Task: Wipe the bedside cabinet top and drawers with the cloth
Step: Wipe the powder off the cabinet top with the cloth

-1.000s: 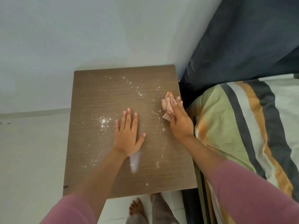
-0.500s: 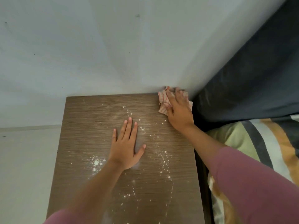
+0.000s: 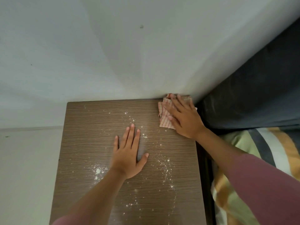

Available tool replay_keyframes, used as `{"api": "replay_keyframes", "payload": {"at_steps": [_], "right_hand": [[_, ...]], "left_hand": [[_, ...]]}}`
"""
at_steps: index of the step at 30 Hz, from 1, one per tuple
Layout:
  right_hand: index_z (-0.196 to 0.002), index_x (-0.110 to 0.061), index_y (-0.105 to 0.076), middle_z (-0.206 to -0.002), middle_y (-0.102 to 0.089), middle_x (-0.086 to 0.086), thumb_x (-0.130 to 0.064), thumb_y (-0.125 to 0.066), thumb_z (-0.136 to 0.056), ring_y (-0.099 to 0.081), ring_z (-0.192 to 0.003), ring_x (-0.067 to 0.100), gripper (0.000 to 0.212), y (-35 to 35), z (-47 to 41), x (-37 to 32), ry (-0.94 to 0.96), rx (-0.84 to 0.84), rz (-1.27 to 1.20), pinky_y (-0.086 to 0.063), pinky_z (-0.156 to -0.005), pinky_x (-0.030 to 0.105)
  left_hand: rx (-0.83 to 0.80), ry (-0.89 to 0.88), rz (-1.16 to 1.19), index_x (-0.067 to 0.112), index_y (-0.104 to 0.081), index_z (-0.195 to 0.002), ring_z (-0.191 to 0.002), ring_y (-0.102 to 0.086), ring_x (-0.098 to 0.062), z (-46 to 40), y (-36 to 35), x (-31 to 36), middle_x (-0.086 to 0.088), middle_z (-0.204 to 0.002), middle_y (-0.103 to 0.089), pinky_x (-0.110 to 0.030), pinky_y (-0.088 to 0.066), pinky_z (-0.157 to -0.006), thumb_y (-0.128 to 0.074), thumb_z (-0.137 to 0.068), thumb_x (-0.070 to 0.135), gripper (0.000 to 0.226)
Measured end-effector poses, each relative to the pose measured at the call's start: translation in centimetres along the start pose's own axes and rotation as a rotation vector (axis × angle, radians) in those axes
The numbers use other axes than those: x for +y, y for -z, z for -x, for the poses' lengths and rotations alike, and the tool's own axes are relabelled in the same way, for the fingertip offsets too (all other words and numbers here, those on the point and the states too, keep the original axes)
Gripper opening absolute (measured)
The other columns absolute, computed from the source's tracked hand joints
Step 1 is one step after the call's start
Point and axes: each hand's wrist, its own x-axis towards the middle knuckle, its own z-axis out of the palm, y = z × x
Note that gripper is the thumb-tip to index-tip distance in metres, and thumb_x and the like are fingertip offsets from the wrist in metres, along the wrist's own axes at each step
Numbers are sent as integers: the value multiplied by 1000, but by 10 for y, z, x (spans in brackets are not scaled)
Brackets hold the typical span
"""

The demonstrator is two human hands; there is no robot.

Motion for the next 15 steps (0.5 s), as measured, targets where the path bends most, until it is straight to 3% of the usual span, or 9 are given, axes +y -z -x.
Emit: {"api": "replay_keyframes", "payload": {"at_steps": [15], "right_hand": [[-145,-44,-9,-157,8,-9,-50,-20,-92,7,-146,21,55,-19,13,-11,-53,20,-9,5,-115,50]], "left_hand": [[18,0,9,17,8,-148,-142,20,-17,-1,-2,0,-3,-156,19,-49,7,-113,-20,-87,65,83]]}}
